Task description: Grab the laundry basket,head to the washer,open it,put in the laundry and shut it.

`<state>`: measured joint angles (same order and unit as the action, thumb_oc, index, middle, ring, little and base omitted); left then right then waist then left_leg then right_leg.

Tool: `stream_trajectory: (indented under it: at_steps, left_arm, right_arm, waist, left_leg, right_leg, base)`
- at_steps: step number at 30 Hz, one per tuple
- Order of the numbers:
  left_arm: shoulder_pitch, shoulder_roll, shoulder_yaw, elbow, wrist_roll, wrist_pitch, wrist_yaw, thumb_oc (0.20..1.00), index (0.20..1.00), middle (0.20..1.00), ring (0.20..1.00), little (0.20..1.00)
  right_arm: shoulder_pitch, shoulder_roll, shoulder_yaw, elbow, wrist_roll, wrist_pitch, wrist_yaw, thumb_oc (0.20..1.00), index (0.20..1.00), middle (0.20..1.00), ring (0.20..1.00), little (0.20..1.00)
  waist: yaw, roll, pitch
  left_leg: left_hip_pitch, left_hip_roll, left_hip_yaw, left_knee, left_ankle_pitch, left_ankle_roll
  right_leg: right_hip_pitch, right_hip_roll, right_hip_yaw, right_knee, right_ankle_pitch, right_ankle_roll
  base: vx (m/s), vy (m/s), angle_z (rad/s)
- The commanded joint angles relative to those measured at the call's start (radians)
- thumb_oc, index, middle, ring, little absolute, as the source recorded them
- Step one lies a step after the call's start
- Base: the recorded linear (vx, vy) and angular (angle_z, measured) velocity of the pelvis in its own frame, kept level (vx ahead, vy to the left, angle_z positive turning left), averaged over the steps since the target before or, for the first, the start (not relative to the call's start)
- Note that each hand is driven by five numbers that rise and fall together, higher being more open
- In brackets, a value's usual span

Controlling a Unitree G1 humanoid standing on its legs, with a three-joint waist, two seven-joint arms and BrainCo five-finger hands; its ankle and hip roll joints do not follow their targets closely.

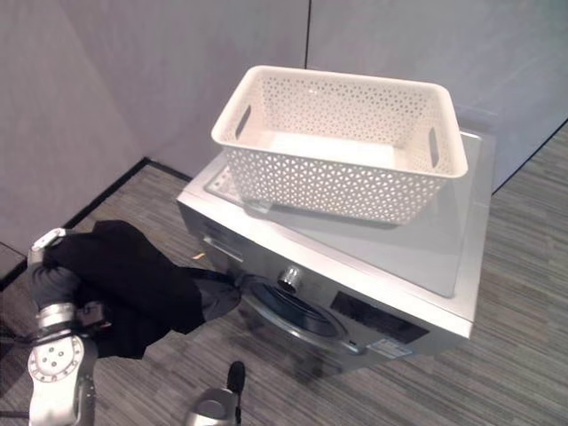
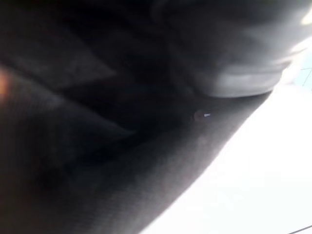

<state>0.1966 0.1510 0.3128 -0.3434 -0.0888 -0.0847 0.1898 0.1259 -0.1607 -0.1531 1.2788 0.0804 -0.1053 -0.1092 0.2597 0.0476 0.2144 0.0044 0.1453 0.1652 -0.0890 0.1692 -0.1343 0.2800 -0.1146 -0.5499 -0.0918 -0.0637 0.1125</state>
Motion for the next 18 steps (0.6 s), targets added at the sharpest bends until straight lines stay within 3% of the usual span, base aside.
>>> stream_trajectory:
  at_steps: [1, 2, 3, 4, 5, 6, 9, 10, 11, 13, 18]
  left_arm:
    - [-0.02, 0.015, -0.022, -0.107, -0.004, -0.05, -0.009, 0.2, 0.2, 0.2, 0.2, 0.2]
    - [-0.019, 0.015, -0.023, -0.108, -0.007, -0.05, -0.013, 0.2, 0.2, 0.2, 0.2, 0.2]
    - [-0.024, 0.012, -0.027, -0.098, -0.003, -0.044, -0.012, 0.2, 0.2, 0.2, 0.2, 0.2]
    - [-0.024, 0.012, -0.027, -0.098, -0.003, -0.044, -0.012, 0.2, 0.2, 0.2, 0.2, 0.2]
    - [-0.029, 0.009, -0.03, -0.097, -0.005, -0.042, -0.016, 0.2, 0.2, 0.2, 0.2, 0.2]
    - [-0.03, 0.003, -0.04, -0.086, -0.006, -0.042, -0.021, 0.2, 0.2, 0.2, 0.2, 0.2]
    - [-0.032, 0.003, -0.049, -0.073, -0.01, -0.039, -0.026, 0.2, 0.2, 0.2, 0.2, 0.2]
    - [-0.015, -0.002, -0.048, -0.074, -0.018, -0.037, -0.031, 0.2, 0.2, 0.2, 0.2, 0.2]
    - [-0.014, -0.002, -0.048, -0.074, -0.018, -0.037, -0.032, 0.2, 0.2, 0.2, 0.2, 0.2]
    - [0.036, -0.014, -0.049, -0.074, -0.015, -0.035, -0.044, 0.2, 0.2, 0.2, 0.2, 0.2]
    - [0.048, -0.015, -0.066, -0.047, -0.016, -0.033, -0.051, 0.2, 0.2, 0.2, 0.2, 0.2]
  right_arm:
    - [-0.028, -0.005, 0.038, -0.012, -0.006, -0.006, -0.005, 1.0, 1.0, 1.0, 1.0, 1.0]
    - [-0.028, -0.014, 0.036, -0.014, -0.01, -0.008, -0.006, 1.0, 1.0, 1.0, 1.0, 1.0]
    - [-0.028, -0.038, 0.029, -0.022, -0.018, -0.007, -0.009, 1.0, 1.0, 1.0, 1.0, 1.0]
    - [-0.028, -0.038, 0.029, -0.022, -0.018, -0.007, -0.009, 1.0, 1.0, 1.0, 1.0, 1.0]
    - [-0.023, -0.048, 0.025, -0.026, -0.016, -0.006, -0.008, 1.0, 1.0, 1.0, 1.0, 1.0]
    - [-0.025, -0.067, 0.014, -0.03, -0.009, -0.001, -0.007, 1.0, 1.0, 1.0, 1.0, 1.0]
    - [-0.018, -0.086, 0.004, -0.03, -0.006, 0.008, -0.004, 1.0, 1.0, 1.0, 1.0, 1.0]
    - [0.004, -0.095, -0.001, -0.028, -0.012, 0.012, 0.008, 1.0, 1.0, 1.0, 1.0, 1.0]
    - [0.005, -0.096, -0.001, -0.028, -0.012, 0.012, 0.008, 1.0, 1.0, 1.0, 1.0, 1.0]
    - [0.057, -0.074, -0.038, -0.011, -0.024, 0.008, 0.016, 1.0, 1.0, 1.0, 1.0, 1.0]
    - [0.075, -0.053, -0.067, -0.024, -0.027, 0.004, 0.012, 1.0, 1.0, 1.0, 1.0, 1.0]
  waist:
    - [-0.003, 0.047, -0.016]
    - [-0.003, 0.043, -0.008]
    - [-0.023, 0.015, 0.005]
    - [-0.023, 0.016, 0.004]
    - [-0.034, 0.005, 0.006]
    - [-0.057, -0.019, 0.001]
    - [-0.083, -0.029, -0.012]
    - [-0.122, -0.013, -0.027]
    - [-0.121, -0.013, -0.026]
    - [-0.144, 0.018, -0.077]
    - [-0.162, 0.036, -0.078]
  left_leg:
    - [-0.054, 0.12, 0.003, 0.008, 0.213, -0.123]
    - [-0.054, 0.122, 0.0, 0.032, 0.202, -0.115]
    - [-0.038, 0.131, 0.01, 0.174, 0.122, -0.074]
    - [-0.043, 0.133, 0.009, 0.185, 0.115, -0.073]
    - [-0.023, 0.138, 0.021, 0.219, 0.069, -0.044]
    - [0.012, 0.164, 0.028, 0.355, 0.018, -0.008]
    - [0.054, 0.17, 0.014, 0.446, -0.033, 0.012]
    - [0.134, 0.156, 0.029, 0.357, -0.074, 0.016]
    - [0.138, 0.155, 0.032, 0.353, -0.073, 0.016]
    - [0.24, 0.139, 0.114, 0.143, -0.07, -0.006]
    - [0.265, 0.122, 0.154, 0.011, -0.072, -0.02]
  right_leg:
    - [-0.004, 0.067, 0.031, 0.005, -0.043, -0.088]
    - [-0.008, 0.066, 0.033, 0.005, -0.039, -0.093]
    - [-0.041, 0.05, 0.043, 0.009, -0.016, -0.109]
    - [-0.041, 0.051, 0.043, 0.009, -0.016, -0.109]
    - [-0.062, 0.039, 0.044, 0.018, -0.012, -0.111]
    - [-0.095, 0.023, 0.046, 0.021, 0.001, -0.116]
    - [-0.119, 0.013, 0.046, 0.018, 0.015, -0.106]
    - [-0.143, 0.006, 0.05, 0.021, 0.033, -0.087]
    - [-0.141, 0.005, 0.052, 0.021, 0.033, -0.087]
    - [-0.148, 0.015, 0.034, 0.012, 0.044, -0.072]
    - [-0.164, 0.0, 0.003, 0.024, 0.061, -0.063]
  base:
    - [-0.09, -0.096, 0.12]
    - [-0.17, -0.181, 0.07]
    - [-0.15, -0.145, 0.02]
    - [-0.14, -0.134, 0.03]
    - [-0.1, -0.069, 0.07]
    - [-0.1, -0.069, 0.2]
    - [-0.05, 0.027, -0.21]
    - [-0.01, 0.131, -0.26]
    - [0.04, 0.184, 0.04]
    - [0.04, 0.178, 0.17]
    - [-0.03, 0.134, 0.46]
